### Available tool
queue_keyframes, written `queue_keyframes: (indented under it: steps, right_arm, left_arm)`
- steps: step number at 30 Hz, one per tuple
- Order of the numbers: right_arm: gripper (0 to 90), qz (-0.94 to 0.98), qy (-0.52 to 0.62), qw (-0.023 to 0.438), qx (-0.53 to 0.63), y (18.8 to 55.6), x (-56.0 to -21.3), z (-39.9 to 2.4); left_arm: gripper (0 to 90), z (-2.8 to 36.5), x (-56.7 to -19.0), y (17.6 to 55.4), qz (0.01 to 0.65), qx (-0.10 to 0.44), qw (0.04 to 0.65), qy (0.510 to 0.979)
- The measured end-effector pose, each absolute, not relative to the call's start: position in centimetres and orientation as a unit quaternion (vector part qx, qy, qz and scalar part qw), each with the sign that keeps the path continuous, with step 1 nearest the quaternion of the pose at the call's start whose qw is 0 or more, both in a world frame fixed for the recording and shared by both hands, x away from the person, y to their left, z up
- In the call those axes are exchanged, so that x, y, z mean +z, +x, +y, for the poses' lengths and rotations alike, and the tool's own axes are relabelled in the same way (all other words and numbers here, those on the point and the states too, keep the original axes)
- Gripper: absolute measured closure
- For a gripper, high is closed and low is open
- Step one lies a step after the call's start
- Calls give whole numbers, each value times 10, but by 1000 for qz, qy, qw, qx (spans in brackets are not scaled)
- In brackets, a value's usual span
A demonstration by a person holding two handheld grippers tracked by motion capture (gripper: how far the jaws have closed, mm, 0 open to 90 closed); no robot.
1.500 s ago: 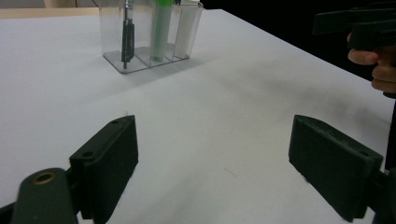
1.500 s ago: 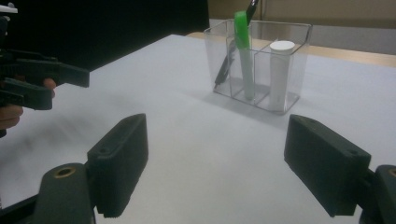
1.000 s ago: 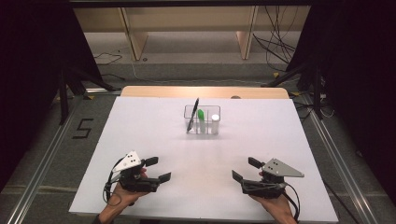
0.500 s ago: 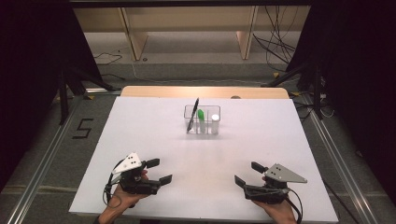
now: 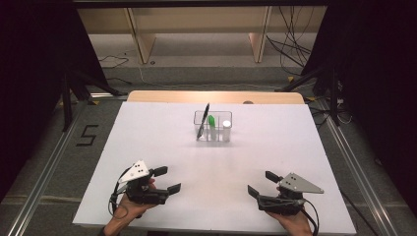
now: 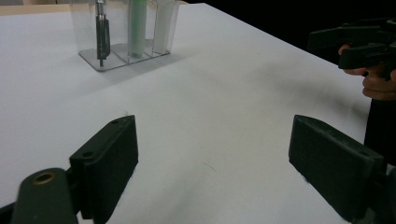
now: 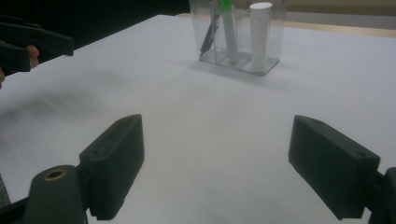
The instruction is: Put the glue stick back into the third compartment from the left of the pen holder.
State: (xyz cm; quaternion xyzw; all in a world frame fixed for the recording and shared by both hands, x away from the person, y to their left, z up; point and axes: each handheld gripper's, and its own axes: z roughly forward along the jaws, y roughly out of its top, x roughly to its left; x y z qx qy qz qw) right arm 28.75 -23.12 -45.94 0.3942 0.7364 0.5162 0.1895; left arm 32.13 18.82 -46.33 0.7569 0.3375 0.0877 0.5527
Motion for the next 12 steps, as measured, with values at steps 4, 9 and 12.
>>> queue_keyframes:
  steps: [4,9,12]
  right_arm:
    - [192,735,395,190,517,288,-459,-231]
    - [193,736,395,191,516,288,-460,-232]
    - [193,734,397,192,516,288,-459,-232]
  left_arm:
    - [156,188,-463,321,337,87,553,757]
    - [156,188,-463,322,338,87,553,756]
    - [156,189,-463,322,338,88,553,756]
